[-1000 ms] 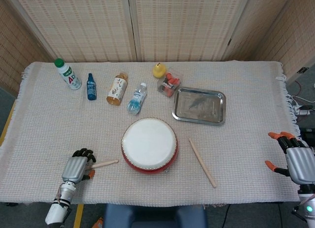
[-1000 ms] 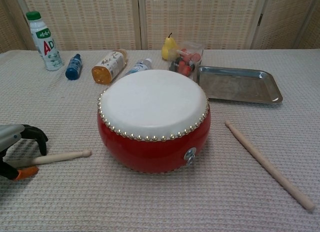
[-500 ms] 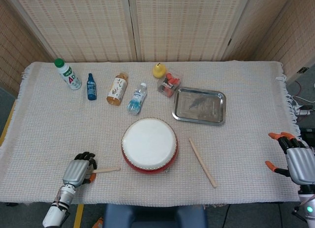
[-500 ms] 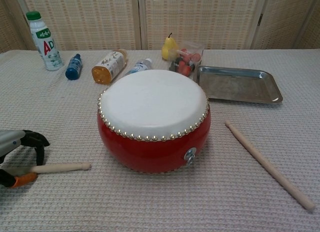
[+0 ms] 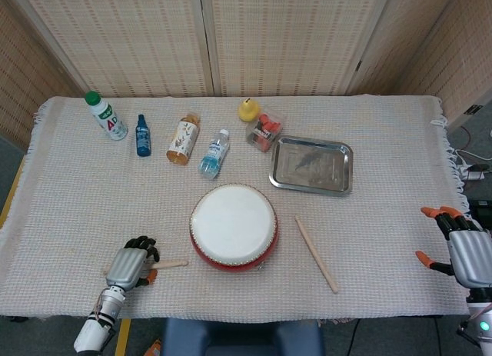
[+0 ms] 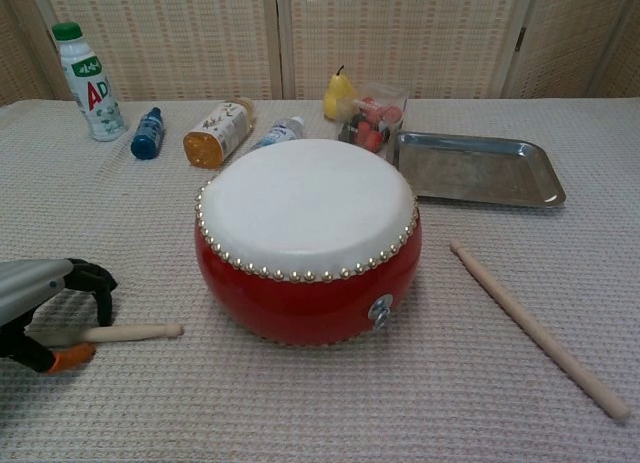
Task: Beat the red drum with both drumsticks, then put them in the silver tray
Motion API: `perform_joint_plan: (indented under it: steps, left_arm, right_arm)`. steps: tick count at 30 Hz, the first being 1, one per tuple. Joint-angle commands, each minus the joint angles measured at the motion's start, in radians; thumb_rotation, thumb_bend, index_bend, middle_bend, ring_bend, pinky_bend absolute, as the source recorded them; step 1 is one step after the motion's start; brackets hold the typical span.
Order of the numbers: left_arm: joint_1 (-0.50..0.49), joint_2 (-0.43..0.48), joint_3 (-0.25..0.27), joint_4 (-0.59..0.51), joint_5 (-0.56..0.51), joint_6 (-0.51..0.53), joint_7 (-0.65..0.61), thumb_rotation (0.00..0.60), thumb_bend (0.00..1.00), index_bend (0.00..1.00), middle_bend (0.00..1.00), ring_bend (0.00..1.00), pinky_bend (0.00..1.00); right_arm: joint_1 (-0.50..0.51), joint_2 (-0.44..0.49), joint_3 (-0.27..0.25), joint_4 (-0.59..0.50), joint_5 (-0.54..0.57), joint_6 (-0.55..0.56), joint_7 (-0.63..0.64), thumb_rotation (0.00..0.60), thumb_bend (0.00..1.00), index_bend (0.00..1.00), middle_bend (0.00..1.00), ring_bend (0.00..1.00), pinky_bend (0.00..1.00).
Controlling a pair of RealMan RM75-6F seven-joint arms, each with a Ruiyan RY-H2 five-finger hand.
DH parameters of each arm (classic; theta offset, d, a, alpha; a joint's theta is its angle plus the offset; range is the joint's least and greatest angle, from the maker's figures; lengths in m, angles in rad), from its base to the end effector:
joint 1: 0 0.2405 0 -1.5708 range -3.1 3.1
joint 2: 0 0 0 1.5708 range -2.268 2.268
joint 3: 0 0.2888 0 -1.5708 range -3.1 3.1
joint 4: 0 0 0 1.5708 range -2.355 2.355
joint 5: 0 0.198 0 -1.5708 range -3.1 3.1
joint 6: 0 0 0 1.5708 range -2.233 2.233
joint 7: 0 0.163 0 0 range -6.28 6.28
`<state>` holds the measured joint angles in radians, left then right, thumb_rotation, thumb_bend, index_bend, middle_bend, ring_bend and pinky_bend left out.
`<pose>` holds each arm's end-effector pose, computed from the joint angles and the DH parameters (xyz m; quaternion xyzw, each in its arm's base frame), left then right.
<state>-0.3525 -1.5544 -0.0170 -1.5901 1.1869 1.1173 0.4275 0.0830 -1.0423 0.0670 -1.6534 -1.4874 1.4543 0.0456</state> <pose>-0.2733 0.2502 -0.0220 -0.7013 -0.4696 -0.2863 0.4534 -0.3337 -0.2039 0.2060 0.5899 -0.3974 0.3879 0.5863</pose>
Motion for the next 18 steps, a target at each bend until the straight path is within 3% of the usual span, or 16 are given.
perform_joint_plan:
  steps: [1, 13, 18]
  left_arm:
    - [-0.006, -0.006, -0.002, 0.001, -0.002, -0.004, 0.003, 0.6, 0.35, 0.47, 0.22, 0.1, 0.15]
    - [-0.009, -0.013, -0.001, 0.016, -0.016, -0.003, 0.004, 0.6, 0.39, 0.55, 0.26, 0.11, 0.16]
    - [0.039, 0.023, -0.006, 0.007, 0.078, 0.089, -0.17, 0.6, 0.39, 0.56, 0.27, 0.12, 0.16]
  right_arm:
    - [-0.001, 0.001, 0.0, 0.001, 0.003, -0.001, 0.001, 0.6, 0.08, 0.24, 0.27, 0.17, 0.31]
    - [-0.004, 0.002, 0.0, 0.005, 0.008, -0.001, 0.011, 0.6, 0.08, 0.24, 0.27, 0.17, 0.31]
    - [-0.002, 0.003, 0.001, 0.003, 0.004, -0.002, 0.012, 0.6, 0.08, 0.24, 0.27, 0.17, 0.31]
